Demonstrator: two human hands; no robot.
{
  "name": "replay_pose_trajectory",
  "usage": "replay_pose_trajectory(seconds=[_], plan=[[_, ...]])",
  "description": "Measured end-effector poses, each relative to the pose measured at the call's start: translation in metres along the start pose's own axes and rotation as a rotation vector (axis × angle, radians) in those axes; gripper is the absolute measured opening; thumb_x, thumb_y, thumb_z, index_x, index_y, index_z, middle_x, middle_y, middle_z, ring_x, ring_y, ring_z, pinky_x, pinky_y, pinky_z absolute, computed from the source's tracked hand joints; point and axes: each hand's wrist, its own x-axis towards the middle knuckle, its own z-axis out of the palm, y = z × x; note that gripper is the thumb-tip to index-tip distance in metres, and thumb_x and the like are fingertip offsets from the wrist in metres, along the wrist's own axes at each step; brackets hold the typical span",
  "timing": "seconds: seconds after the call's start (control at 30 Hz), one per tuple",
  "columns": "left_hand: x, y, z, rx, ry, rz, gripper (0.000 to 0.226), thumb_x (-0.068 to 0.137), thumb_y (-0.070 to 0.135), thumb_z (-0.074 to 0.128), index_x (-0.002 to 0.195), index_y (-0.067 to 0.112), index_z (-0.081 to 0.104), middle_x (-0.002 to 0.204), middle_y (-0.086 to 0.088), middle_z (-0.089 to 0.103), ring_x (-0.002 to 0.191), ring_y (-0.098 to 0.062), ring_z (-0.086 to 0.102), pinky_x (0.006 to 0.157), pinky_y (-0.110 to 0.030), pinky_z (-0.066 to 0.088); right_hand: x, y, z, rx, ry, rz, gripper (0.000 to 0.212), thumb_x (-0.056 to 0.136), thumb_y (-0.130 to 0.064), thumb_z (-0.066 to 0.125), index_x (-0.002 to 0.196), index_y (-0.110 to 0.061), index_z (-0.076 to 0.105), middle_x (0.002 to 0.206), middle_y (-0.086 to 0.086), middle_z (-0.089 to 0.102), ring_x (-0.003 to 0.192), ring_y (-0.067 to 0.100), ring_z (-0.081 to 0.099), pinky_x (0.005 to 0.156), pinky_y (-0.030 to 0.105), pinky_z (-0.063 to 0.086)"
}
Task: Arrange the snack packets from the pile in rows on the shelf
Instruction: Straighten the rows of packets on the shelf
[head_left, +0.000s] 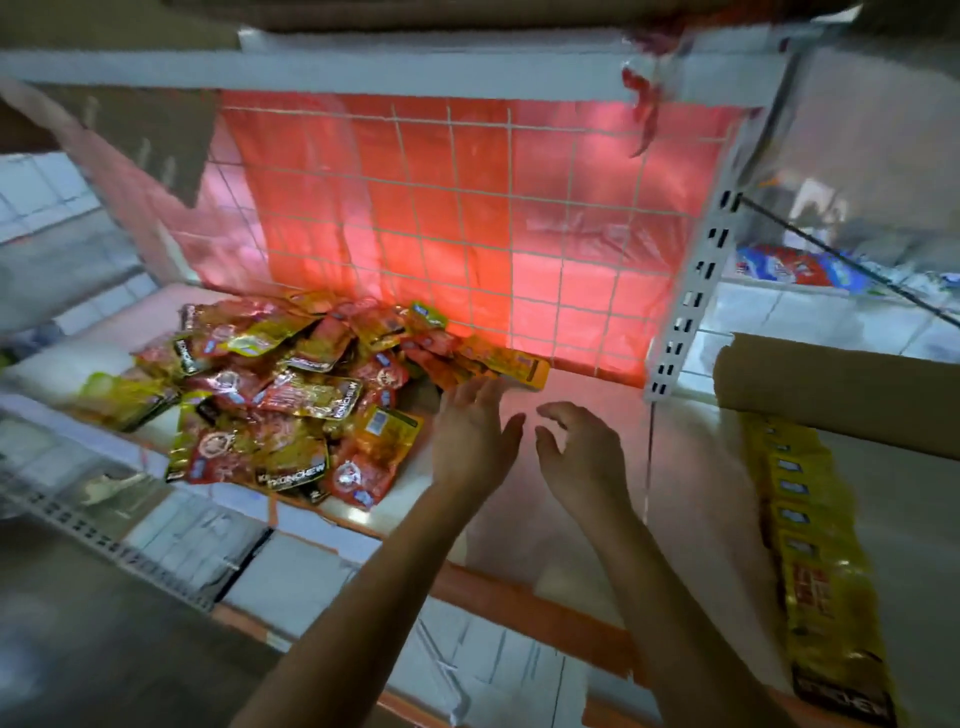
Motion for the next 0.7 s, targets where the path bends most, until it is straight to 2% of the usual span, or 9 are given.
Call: replay_pose_trajectory(seconds=[0.17, 0.27, 0.37, 0.43, 0.5, 0.57, 0.7], plan=[[0.028, -0.064, -0.031, 0.016, 0.05, -0.082, 0.03, 0.083, 0.019, 0.062, 0.112, 0.01, 0.066, 0.108, -0.012, 0.063, 0.103, -0.034, 0.054, 0.09, -0.038, 0.039, 0.032, -0.052, 0.055, 0.023, -0.031, -0.105, 0.023, 0.088, -0.017, 0.058, 0.109, -0.019, 0.069, 0.11, 0.002, 0.069, 0.105, 0.024, 0.059, 0.085, 0.032, 0.044], [0.038, -0.097, -0.046, 0.009, 0.074, -0.122, 0.03, 0.085, 0.021, 0.063, 0.113, 0.01, 0.065, 0.11, -0.014, 0.061, 0.106, -0.034, 0.051, 0.092, -0.04, 0.04, 0.047, -0.078, 0.086, 0.018, -0.067, -0.16, 0.023, 0.086, -0.015, 0.06, 0.107, -0.016, 0.069, 0.107, 0.005, 0.069, 0.103, 0.026, 0.059, 0.081, 0.031, 0.04], [0.048, -0.131, -0.058, 0.044, 0.082, -0.113, 0.031, 0.086, 0.018, 0.06, 0.114, 0.006, 0.063, 0.114, -0.016, 0.059, 0.109, -0.034, 0.051, 0.095, -0.042, 0.039, 0.058, -0.103, 0.112, 0.03, -0.057, -0.231, 0.019, 0.085, -0.012, 0.061, 0.102, -0.011, 0.069, 0.103, 0.01, 0.066, 0.1, 0.031, 0.058, 0.084, 0.037, 0.042], [0.056, -0.15, -0.064, 0.059, 0.125, -0.116, 0.031, 0.084, 0.014, 0.061, 0.113, 0.004, 0.064, 0.115, -0.017, 0.058, 0.11, -0.036, 0.051, 0.097, -0.042, 0.038, 0.065, -0.116, 0.128, 0.013, -0.057, -0.294, 0.026, 0.083, -0.014, 0.064, 0.109, -0.009, 0.067, 0.108, 0.012, 0.064, 0.105, 0.032, 0.056, 0.09, 0.038, 0.04], [0.063, -0.165, -0.069, 0.063, 0.196, -0.144, 0.033, 0.083, 0.009, 0.062, 0.115, 0.002, 0.063, 0.12, -0.021, 0.056, 0.117, -0.04, 0.048, 0.103, -0.044, 0.037, 0.071, -0.128, 0.143, -0.01, -0.07, -0.322, 0.036, 0.082, -0.018, 0.067, 0.117, -0.01, 0.063, 0.115, 0.009, 0.061, 0.111, 0.029, 0.053, 0.094, 0.034, 0.037], [0.068, -0.178, -0.074, 0.1, 0.24, -0.176, 0.036, 0.085, 0.006, 0.06, 0.12, -0.001, 0.059, 0.129, -0.025, 0.051, 0.128, -0.042, 0.042, 0.107, -0.047, 0.034, 0.079, -0.138, 0.157, -0.021, -0.078, -0.34, 0.047, 0.08, -0.021, 0.07, 0.125, -0.011, 0.057, 0.125, 0.006, 0.057, 0.119, 0.025, 0.049, 0.1, 0.03, 0.035], [0.082, -0.207, -0.083, 0.235, 0.159, -0.272, 0.044, 0.091, 0.017, 0.054, 0.134, 0.006, 0.047, 0.148, -0.023, 0.034, 0.144, -0.035, 0.019, 0.116, -0.045, 0.02, 0.095, -0.153, 0.179, -0.084, -0.129, -0.366, 0.071, 0.081, -0.034, 0.069, 0.144, -0.017, 0.04, 0.149, 0.003, 0.038, 0.14, 0.021, 0.03, 0.116, 0.034, 0.025]])
